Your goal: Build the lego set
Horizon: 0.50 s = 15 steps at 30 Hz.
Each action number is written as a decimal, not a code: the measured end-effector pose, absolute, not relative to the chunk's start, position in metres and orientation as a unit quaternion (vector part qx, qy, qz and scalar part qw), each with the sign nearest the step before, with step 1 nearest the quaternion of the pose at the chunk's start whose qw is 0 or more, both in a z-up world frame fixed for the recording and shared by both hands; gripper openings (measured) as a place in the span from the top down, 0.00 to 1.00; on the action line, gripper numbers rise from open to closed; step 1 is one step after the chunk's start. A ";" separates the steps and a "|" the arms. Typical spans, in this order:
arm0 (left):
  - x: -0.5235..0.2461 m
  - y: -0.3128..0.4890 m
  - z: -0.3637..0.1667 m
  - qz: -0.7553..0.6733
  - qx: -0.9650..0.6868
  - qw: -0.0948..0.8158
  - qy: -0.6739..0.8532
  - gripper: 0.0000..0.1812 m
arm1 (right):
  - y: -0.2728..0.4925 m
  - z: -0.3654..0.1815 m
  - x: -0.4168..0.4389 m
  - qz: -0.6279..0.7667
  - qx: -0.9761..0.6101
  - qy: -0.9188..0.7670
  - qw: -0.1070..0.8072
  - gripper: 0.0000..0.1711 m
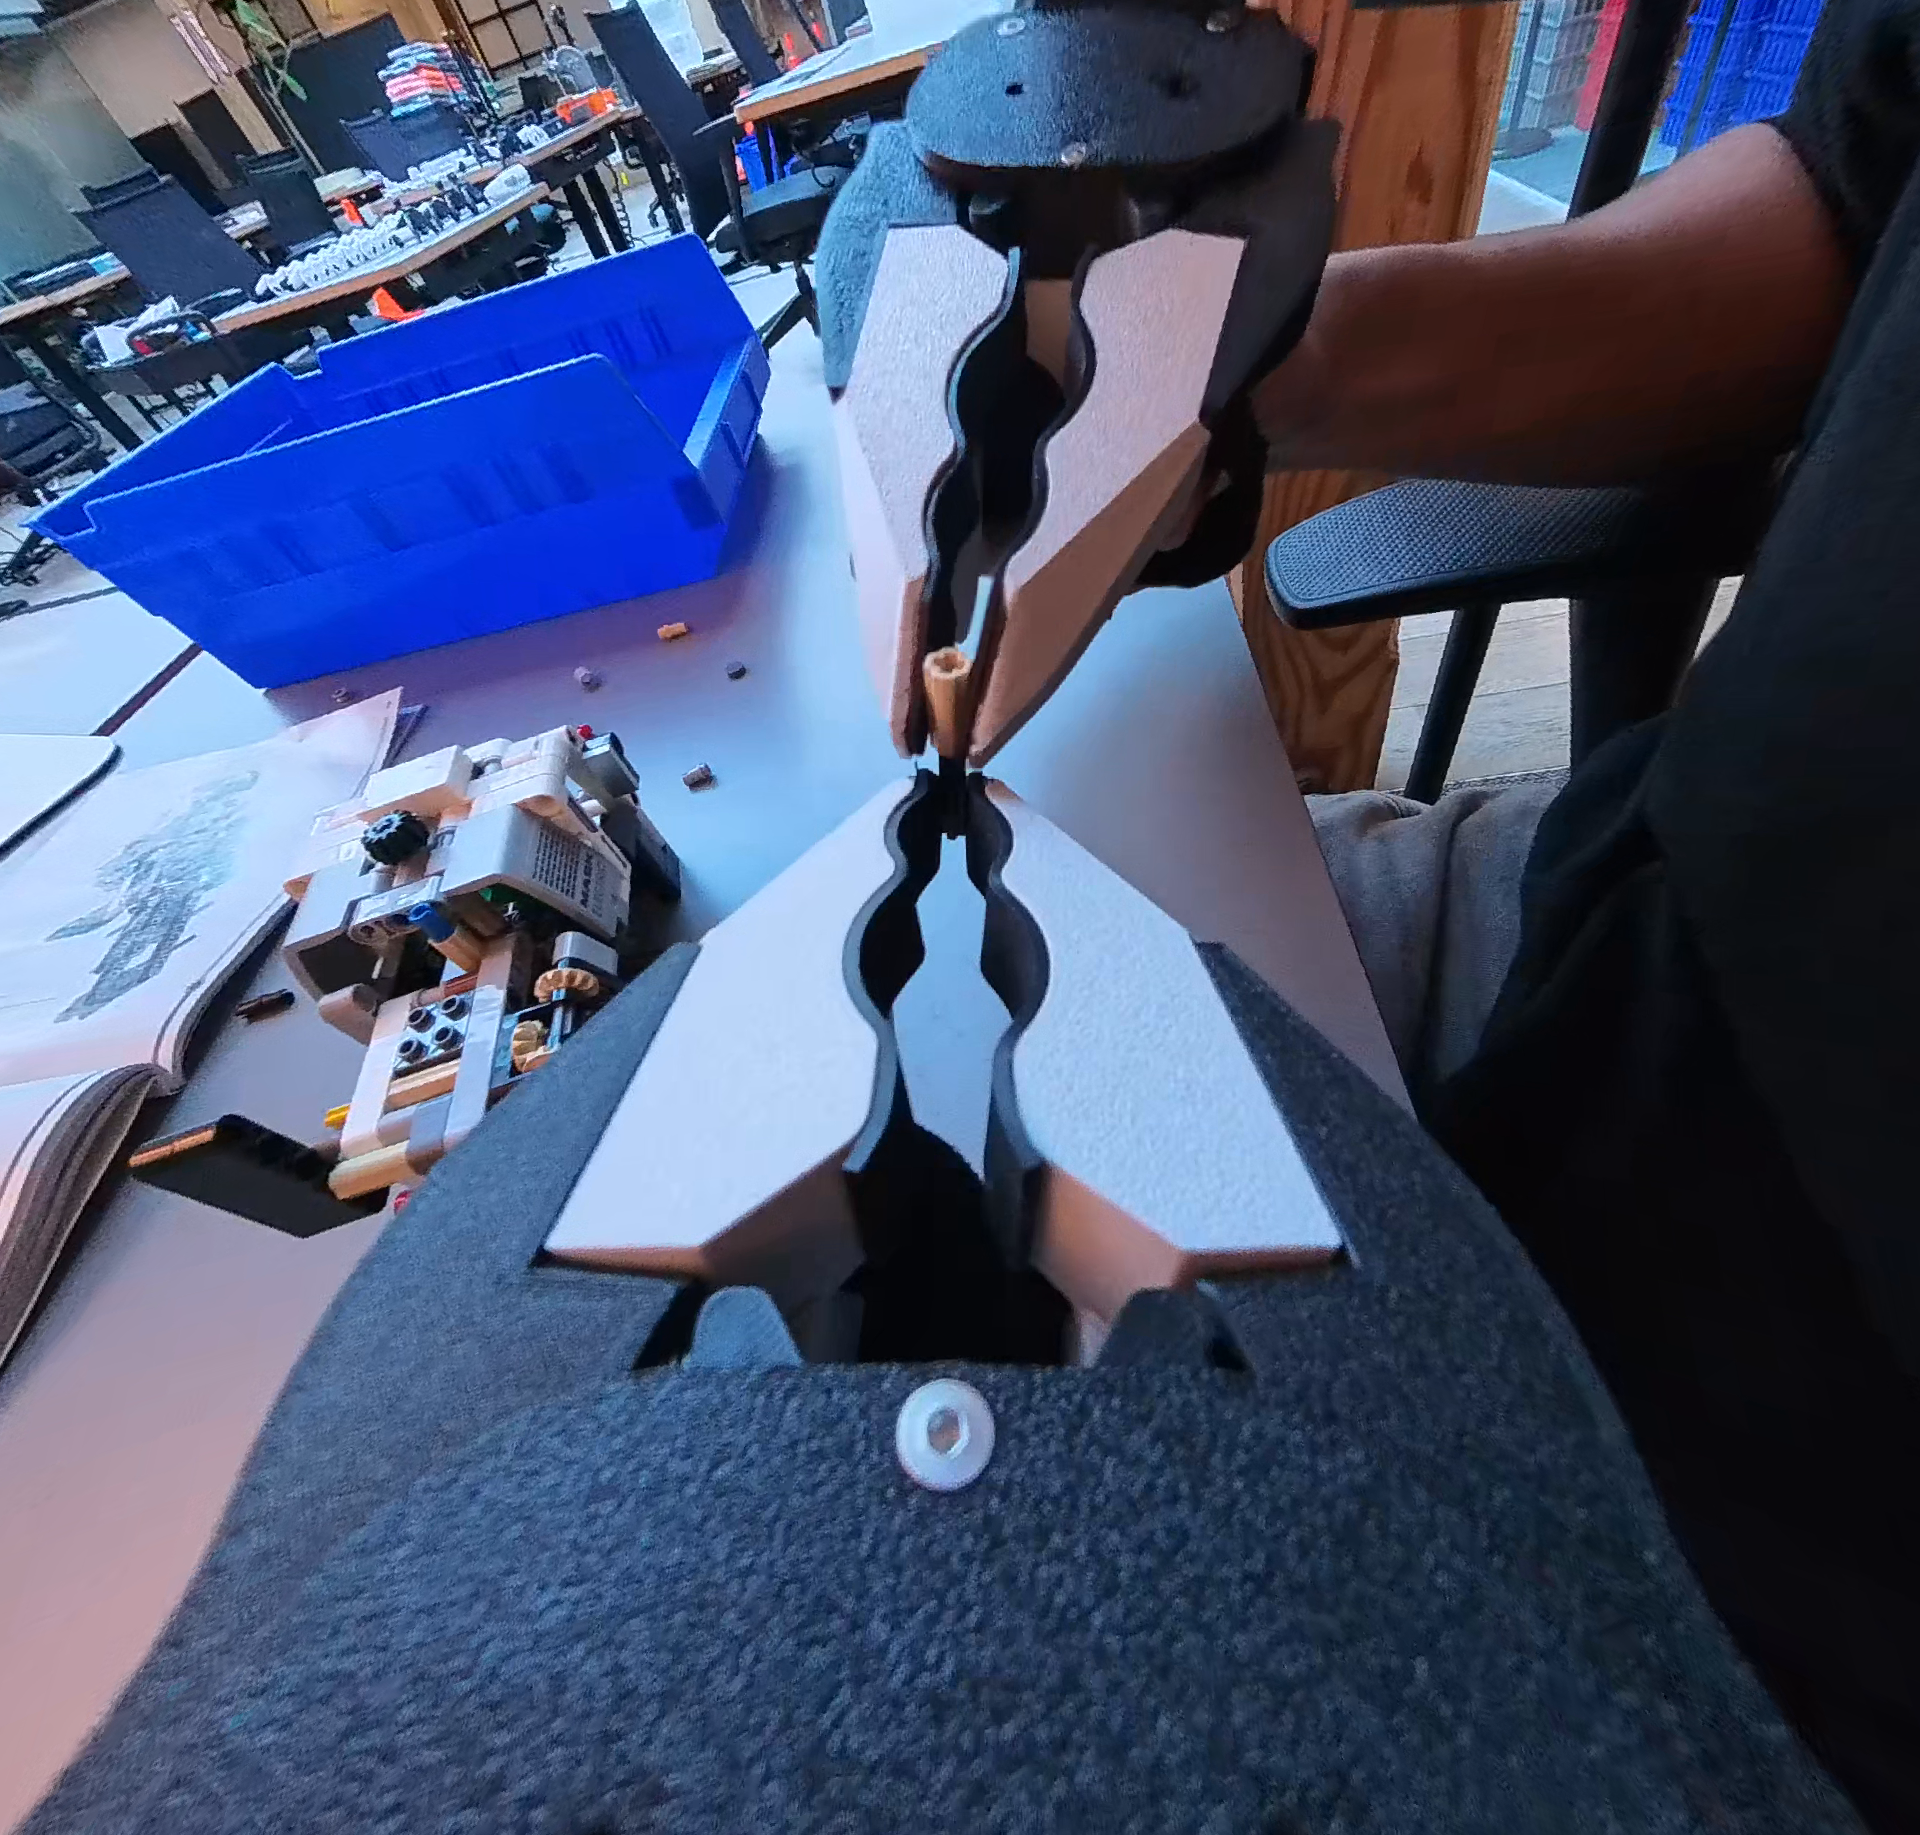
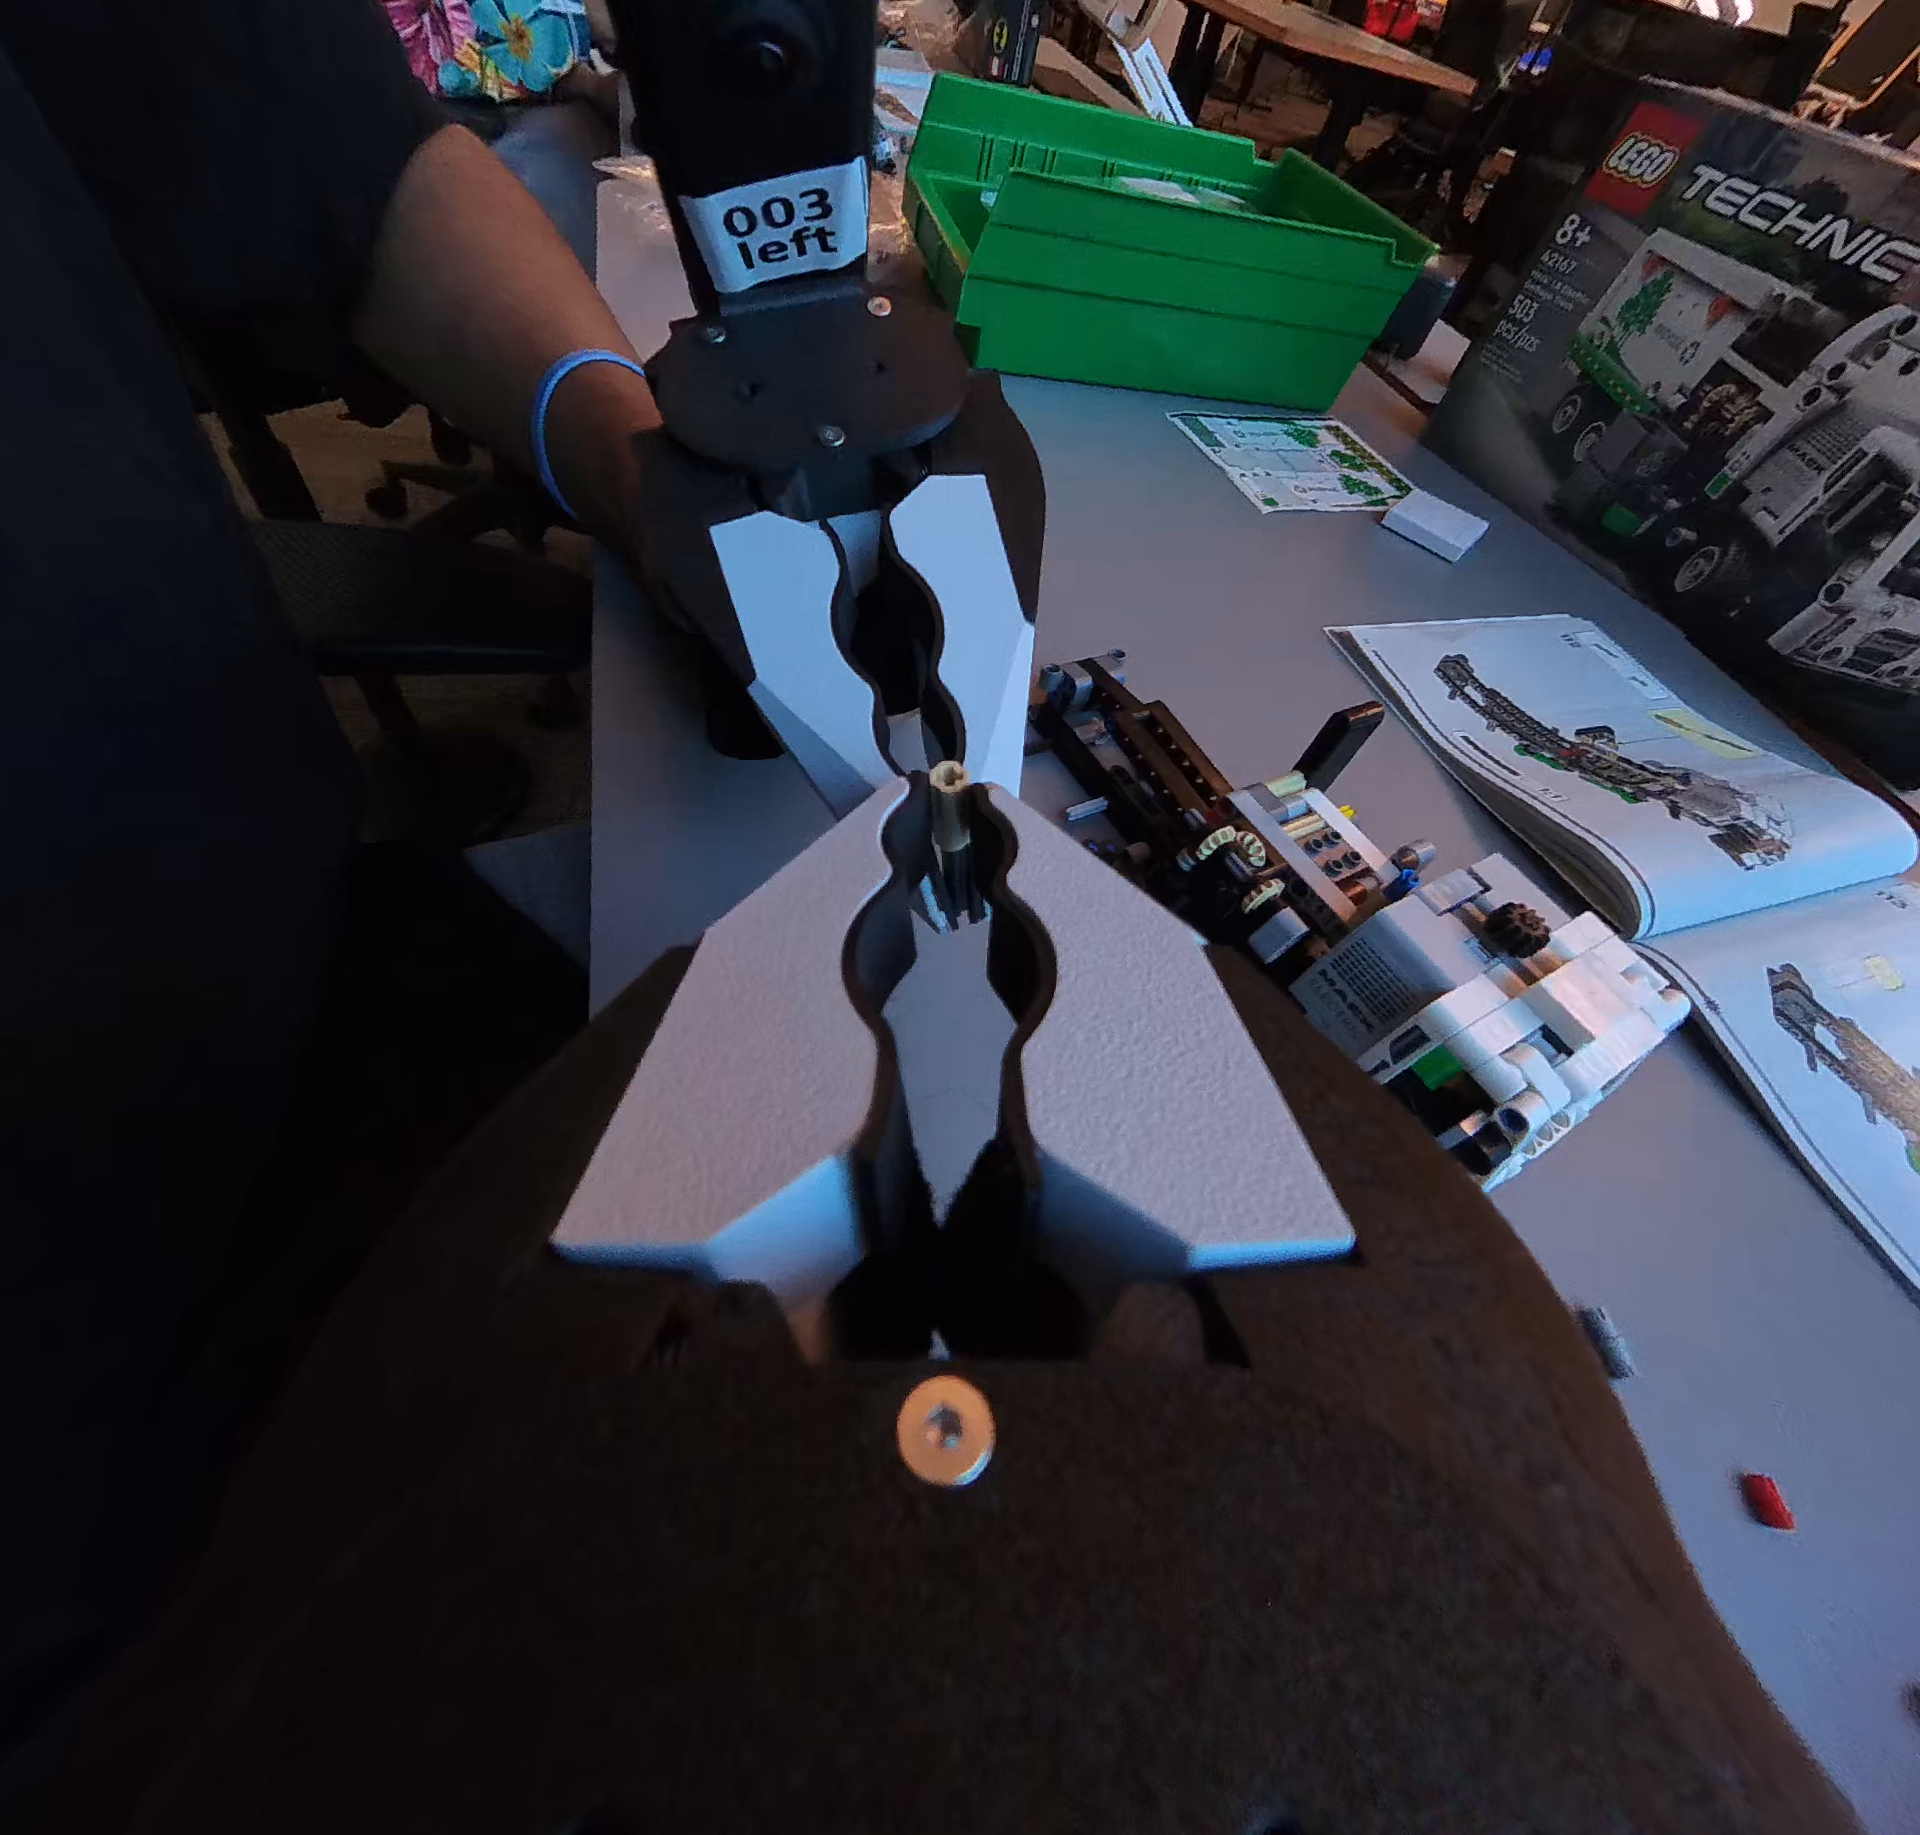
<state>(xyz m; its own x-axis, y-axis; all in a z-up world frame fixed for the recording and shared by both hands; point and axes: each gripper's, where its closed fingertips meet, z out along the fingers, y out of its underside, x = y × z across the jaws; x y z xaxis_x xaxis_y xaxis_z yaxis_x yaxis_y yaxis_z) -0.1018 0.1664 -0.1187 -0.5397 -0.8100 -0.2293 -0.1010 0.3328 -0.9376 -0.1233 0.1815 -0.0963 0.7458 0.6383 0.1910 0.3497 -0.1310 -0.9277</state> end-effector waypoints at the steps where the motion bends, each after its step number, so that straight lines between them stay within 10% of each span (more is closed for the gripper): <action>1: -0.102 0.167 -0.119 -0.486 -0.313 0.365 0.730 0.99 | 0.181 -0.096 -0.123 0.124 -0.738 -0.336 0.572 0.96; 15: -0.101 0.168 -0.119 -0.485 -0.315 0.364 0.730 0.99 | 0.182 -0.096 -0.120 0.144 -0.729 -0.325 0.585 0.96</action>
<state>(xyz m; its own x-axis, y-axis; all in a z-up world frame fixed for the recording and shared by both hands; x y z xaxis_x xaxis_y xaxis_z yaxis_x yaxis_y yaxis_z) -0.1007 0.1678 -0.1192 -0.5355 -0.8138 -0.2259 -0.1065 0.3304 -0.9378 -0.1199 0.1818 -0.0957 0.7468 0.6430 0.1699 0.3049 -0.1040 -0.9467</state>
